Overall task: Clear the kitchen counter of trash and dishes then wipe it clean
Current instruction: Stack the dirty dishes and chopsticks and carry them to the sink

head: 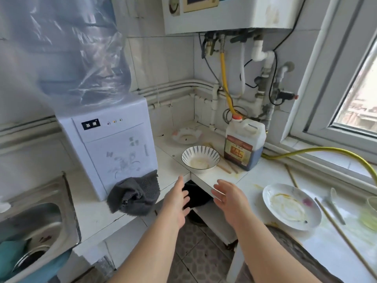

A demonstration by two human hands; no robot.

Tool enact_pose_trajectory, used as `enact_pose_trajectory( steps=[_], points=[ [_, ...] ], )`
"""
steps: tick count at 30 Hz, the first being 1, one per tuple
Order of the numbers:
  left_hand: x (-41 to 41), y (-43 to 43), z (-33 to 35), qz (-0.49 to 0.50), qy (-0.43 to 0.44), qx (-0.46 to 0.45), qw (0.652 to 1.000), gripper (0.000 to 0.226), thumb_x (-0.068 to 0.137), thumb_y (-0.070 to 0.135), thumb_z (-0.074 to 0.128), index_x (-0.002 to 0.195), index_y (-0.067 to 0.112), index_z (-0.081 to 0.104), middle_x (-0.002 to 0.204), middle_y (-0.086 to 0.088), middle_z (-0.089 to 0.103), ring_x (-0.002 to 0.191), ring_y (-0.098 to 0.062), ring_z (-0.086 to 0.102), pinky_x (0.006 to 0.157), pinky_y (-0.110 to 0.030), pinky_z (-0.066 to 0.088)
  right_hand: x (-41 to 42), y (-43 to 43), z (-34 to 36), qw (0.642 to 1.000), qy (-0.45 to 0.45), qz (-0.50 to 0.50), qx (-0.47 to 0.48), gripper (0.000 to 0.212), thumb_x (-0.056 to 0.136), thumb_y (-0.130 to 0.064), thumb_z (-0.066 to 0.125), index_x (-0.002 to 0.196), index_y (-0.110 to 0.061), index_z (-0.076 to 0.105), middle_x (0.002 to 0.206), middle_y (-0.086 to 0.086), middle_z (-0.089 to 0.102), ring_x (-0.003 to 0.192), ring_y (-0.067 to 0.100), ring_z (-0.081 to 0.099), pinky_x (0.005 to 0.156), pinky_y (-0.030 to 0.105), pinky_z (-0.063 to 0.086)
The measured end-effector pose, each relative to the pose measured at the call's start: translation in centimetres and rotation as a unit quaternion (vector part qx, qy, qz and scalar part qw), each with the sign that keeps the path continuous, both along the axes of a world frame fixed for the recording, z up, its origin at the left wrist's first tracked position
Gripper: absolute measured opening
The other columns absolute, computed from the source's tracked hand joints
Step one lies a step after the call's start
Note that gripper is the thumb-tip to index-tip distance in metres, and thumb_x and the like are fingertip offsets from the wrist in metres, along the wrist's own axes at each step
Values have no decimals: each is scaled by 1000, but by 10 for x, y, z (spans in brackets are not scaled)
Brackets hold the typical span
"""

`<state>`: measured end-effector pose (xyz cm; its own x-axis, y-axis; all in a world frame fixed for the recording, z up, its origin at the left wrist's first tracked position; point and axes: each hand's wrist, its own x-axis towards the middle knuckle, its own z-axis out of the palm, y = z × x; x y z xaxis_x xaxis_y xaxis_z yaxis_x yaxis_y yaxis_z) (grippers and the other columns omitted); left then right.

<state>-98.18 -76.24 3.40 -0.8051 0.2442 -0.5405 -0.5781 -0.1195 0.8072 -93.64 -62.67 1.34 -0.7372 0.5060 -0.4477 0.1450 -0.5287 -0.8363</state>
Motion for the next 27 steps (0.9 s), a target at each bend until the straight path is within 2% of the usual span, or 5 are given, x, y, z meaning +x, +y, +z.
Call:
enact_pose_trajectory(
  steps=[12,16,20,23,27],
  points=[
    [-136,66,-20,51,-30,-24,998,56,95,43,51,140,11,43,135,-14,50,105,-24,53,95,-43,43,-109,81,-21,999,-39,-26,-4,16,97,-9,48,109,-7,60,106,10,63,102,25,61,99,40,46],
    [-177,87,-36,59,-32,-64,996,49,96,41,51,135,12,46,132,-10,49,112,-25,51,96,-41,44,-130,98,-38,996,-80,-31,-7,15,96,-6,48,108,-7,58,103,9,60,97,24,60,100,40,45],
    [-230,106,-39,80,17,-129,988,31,99,32,43,86,5,53,98,-10,59,88,-26,57,86,-35,46,-153,113,-53,992,-120,-29,2,22,96,-7,50,117,-8,56,106,9,61,101,24,60,94,36,48],
    [-274,122,-44,65,34,-150,986,35,99,35,42,98,3,57,124,-24,58,114,-39,57,94,-43,47,-172,118,-61,988,-151,-31,13,25,95,-7,51,120,-8,56,104,7,62,105,24,60,95,36,49],
    [-340,140,-58,40,28,-170,984,47,99,33,45,127,-4,53,132,-25,54,121,-38,54,92,-41,47,-206,125,-61,976,-212,-3,55,17,93,-8,51,107,-12,61,111,16,63,110,31,60,93,38,51]
  ],
)
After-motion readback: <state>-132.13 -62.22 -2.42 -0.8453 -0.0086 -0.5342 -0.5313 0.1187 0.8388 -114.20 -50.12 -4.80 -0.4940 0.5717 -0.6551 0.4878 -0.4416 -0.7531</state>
